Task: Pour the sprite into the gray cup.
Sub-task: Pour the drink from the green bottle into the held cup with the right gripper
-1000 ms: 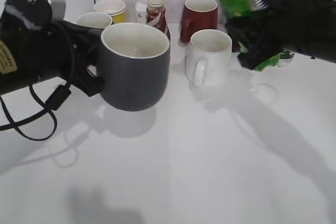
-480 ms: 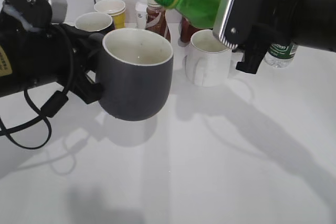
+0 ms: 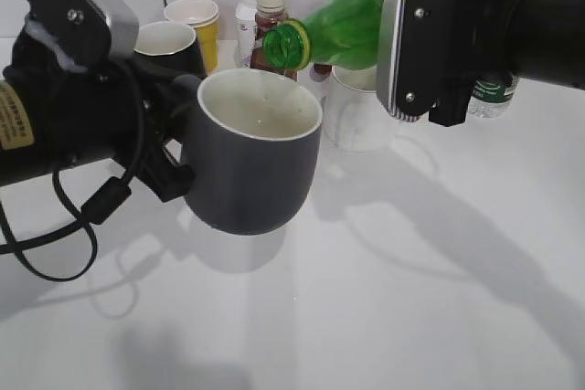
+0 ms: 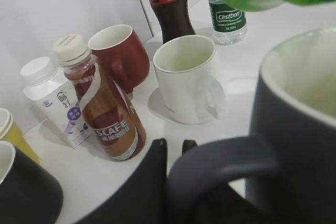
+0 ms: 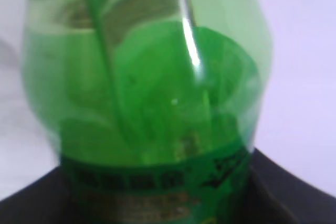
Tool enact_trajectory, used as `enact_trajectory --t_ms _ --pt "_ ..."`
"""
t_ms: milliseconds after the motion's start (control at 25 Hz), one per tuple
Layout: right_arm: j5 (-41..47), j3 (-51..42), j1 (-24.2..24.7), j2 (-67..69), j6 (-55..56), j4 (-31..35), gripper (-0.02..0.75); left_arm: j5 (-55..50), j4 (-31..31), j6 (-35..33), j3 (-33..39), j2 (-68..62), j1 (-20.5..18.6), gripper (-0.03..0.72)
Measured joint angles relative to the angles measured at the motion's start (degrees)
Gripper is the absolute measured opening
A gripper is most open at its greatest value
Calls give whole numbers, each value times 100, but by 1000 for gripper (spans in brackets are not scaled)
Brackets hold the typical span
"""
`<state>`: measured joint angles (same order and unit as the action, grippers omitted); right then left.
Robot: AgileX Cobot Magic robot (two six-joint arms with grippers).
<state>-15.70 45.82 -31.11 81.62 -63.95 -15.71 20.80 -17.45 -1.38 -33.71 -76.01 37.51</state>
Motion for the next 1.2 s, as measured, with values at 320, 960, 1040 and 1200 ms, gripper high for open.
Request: enact_trajectory --t_ms 320,960,1040,1200 --pt "-391 2 0 0 -799 72 412 -84 -11 0 0 0 0 57" --pt "-679 2 0 0 -1600 267 410 -186 -17 0 0 0 0 57" --pt "-761 6 0 -2 -1599 277 410 -186 -17 0 0 0 0 57" --pt "-787 6 0 -2 -1643 282 410 -192 -17 0 0 0 0 57"
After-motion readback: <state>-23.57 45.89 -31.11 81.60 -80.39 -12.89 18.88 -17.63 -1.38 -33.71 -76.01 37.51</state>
